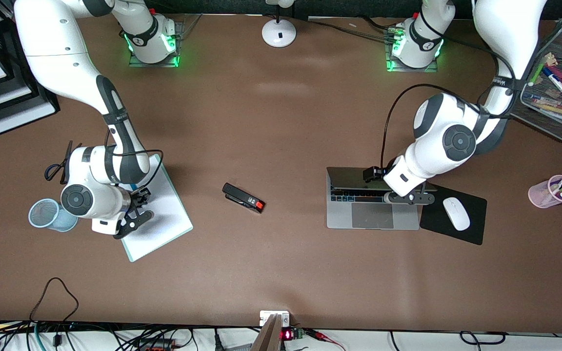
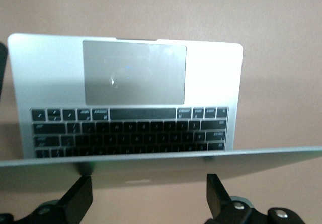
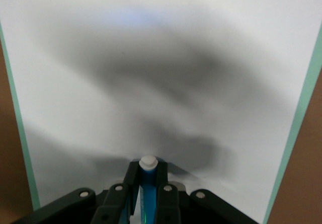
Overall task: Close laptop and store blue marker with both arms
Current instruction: 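Lift the marker with the right gripper while the left gripper closes the lid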
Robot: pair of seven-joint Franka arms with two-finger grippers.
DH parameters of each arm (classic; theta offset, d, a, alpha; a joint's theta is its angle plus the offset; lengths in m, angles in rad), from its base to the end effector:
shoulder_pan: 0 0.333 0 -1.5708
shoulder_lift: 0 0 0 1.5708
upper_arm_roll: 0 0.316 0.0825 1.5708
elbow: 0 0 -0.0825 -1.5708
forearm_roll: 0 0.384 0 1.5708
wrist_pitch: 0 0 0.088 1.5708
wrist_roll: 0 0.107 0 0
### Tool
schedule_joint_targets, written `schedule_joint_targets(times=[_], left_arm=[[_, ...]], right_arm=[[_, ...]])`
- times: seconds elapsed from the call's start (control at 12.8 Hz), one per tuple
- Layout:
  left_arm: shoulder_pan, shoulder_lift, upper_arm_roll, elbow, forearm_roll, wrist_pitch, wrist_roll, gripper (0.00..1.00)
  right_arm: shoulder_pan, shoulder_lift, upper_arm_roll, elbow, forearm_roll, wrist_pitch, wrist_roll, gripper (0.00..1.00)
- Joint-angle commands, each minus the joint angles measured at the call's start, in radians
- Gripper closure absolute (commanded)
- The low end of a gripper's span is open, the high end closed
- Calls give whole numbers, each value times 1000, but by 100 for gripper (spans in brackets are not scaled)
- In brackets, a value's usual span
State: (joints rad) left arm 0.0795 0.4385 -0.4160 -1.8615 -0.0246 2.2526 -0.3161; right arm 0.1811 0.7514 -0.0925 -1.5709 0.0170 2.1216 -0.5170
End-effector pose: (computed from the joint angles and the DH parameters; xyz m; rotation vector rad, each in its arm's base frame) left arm 0.6041 -0.1942 0.3004 2.9617 0.0437 -0.1082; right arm 0.6747 0.0682 0.1850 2.9711 0.9416 -0.3190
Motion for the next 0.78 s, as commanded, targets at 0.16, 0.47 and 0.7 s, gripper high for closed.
schedule_joint_targets(times=[0.16,0.47,0.7], left_arm=[[-10,121,3,88,-12,42,2,0],[-12,192,3,97,-11,131,3,0],[-21,222,6,97,-11,175,8,0]], right_arm=[[-2,2,0,9,17,-8,-12,98],[0,-23,2,54,18,-49,-17,100],[3,-32,2,196,18,-202,-18,100]])
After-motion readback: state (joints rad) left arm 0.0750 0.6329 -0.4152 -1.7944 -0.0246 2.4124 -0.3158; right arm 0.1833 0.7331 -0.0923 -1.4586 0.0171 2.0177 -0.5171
